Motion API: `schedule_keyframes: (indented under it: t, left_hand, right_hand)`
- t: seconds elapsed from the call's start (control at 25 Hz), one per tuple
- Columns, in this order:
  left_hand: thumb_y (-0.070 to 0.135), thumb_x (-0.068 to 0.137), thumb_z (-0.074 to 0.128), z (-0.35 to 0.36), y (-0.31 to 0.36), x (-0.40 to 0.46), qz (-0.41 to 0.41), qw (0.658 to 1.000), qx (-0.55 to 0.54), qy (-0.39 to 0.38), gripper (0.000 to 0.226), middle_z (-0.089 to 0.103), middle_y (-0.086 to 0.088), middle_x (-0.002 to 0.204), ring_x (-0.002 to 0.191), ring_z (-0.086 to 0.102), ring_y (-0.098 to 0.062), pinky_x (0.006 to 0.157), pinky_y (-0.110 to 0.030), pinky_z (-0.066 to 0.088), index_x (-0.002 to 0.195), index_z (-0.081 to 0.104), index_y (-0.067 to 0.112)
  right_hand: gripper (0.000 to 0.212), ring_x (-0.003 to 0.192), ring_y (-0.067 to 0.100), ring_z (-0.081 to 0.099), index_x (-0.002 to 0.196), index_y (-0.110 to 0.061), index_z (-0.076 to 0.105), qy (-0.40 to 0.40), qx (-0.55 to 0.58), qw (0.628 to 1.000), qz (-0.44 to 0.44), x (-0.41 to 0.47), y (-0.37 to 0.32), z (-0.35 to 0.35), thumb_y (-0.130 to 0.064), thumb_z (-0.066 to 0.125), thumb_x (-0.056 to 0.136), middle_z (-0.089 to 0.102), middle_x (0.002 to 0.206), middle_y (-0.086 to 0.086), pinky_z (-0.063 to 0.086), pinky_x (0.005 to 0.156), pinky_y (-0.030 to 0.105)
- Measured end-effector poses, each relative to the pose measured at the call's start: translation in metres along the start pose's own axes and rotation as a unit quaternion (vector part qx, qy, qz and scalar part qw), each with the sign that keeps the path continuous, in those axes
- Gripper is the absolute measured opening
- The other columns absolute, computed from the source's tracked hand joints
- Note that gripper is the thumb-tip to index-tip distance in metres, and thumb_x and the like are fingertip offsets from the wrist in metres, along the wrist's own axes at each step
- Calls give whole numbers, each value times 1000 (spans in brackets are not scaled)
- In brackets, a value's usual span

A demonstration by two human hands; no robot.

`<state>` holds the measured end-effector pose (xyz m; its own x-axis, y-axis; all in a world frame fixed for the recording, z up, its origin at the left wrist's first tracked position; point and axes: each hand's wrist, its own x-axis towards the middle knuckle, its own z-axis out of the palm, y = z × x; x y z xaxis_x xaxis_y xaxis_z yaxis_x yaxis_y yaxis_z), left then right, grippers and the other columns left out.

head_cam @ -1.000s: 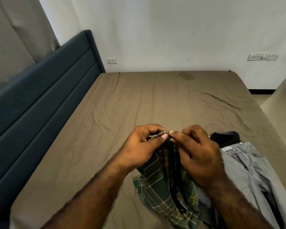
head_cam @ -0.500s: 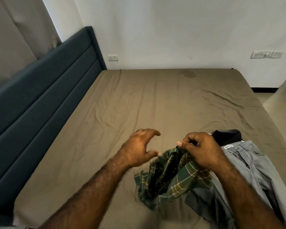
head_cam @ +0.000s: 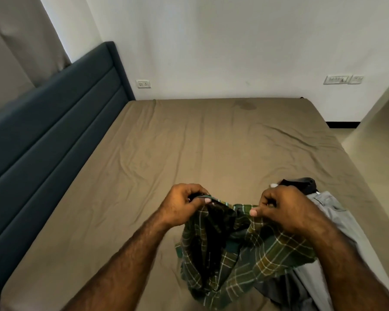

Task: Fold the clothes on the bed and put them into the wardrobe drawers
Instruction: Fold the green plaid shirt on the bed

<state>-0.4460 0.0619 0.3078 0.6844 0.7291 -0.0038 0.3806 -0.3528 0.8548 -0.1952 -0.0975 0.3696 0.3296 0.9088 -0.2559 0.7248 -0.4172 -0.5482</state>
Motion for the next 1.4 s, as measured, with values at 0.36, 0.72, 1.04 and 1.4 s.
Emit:
schedule_keyframes:
  t: [0.36, 0.72, 1.04, 1.4]
  left_hand:
    - [6, 88, 80, -11, 9, -18, 133, 967, 61, 209, 21, 74, 17, 90, 82, 71, -4, 75, -22, 56, 104, 79, 19]
    - [6, 102, 58, -32, 15, -9, 83, 971, 89, 208, 13, 61, 12, 80, 70, 58, -5, 64, -19, 44, 102, 57, 19]
    - [21, 95, 76, -44, 11, -12, 167, 980, 112, 15, 7, 69, 10, 92, 88, 69, -12, 75, -27, 55, 101, 74, 19]
    - [-10, 88, 50, -12, 55, -29, 364, 882, 235, 186, 29, 71, -12, 106, 90, 65, -29, 83, -39, 54, 103, 73, -3]
  right_hand:
    - [29, 67, 22, 73, 72, -15, 74, 14, 138, 990, 32, 4, -9, -2, -38, 86, 84, 75, 68, 5, 60, 64, 36]
    - [33, 55, 27, 61, 89, 8, 70, -44, 379, 922, 60, 4, -7, -27, -23, 80, 84, 71, 75, 23, 52, 55, 33]
    - [7, 61, 23, 74, 91, -5, 78, -47, 320, 945, 50, -4, -5, -24, -11, 75, 93, 78, 78, 13, 58, 51, 29]
    - [12, 53, 25, 52, 79, -5, 77, 60, 447, 890, -76, -15, -53, 10, -6, 75, 91, 65, 66, 13, 45, 49, 30]
